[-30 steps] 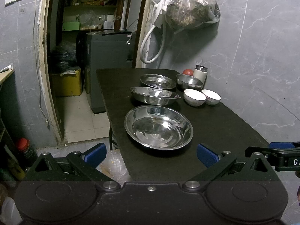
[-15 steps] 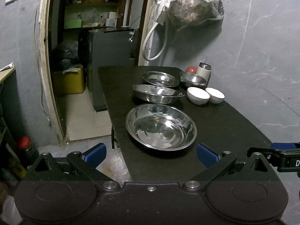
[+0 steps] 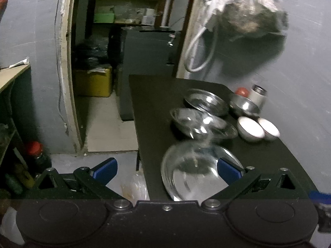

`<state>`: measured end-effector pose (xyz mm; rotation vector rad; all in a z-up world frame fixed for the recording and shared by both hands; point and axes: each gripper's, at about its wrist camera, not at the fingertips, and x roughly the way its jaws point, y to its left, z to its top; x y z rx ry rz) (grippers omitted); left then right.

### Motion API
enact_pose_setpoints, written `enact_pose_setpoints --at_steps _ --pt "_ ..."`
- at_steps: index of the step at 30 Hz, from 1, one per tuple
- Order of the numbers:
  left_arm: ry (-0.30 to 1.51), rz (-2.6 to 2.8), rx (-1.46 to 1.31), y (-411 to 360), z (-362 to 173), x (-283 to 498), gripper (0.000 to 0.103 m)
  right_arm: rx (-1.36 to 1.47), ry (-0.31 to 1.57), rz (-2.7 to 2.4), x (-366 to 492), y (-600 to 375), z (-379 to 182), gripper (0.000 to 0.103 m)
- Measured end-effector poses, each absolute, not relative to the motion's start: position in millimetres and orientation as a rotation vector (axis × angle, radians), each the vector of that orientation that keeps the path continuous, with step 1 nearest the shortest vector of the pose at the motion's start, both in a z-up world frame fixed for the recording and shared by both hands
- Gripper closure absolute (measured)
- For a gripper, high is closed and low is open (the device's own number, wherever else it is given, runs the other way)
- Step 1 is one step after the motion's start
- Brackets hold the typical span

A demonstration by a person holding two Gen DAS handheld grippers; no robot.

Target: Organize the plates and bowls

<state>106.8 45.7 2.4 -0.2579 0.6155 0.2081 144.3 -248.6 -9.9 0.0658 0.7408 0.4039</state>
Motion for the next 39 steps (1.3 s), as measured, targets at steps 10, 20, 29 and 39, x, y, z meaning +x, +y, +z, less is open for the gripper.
enact_pose_setpoints --at_steps 10,20,29,39 --pt "0.700 0.255 -0.313 72.7 -2.9 235.4 0.001 0.155 0.736 0.476 246.6 -223.8 -13.3 0.000" --pt "0.840 0.255 -0.344 78.4 -30.0 311.5 0.021 0.244 0.802 0.519 346.3 -198.9 -38.7 0.011" --pt "0.903 0.223 -0.420 81.3 -48.9 329.8 0.062 0.287 0.859 0.566 380.3 -183.1 -57.0 0.032" --pt "0.892 0.226 -0.496 86.0 -54.8 329.5 0.092 0.272 0.886 0.581 389.4 -175.2 -62.3 0.065"
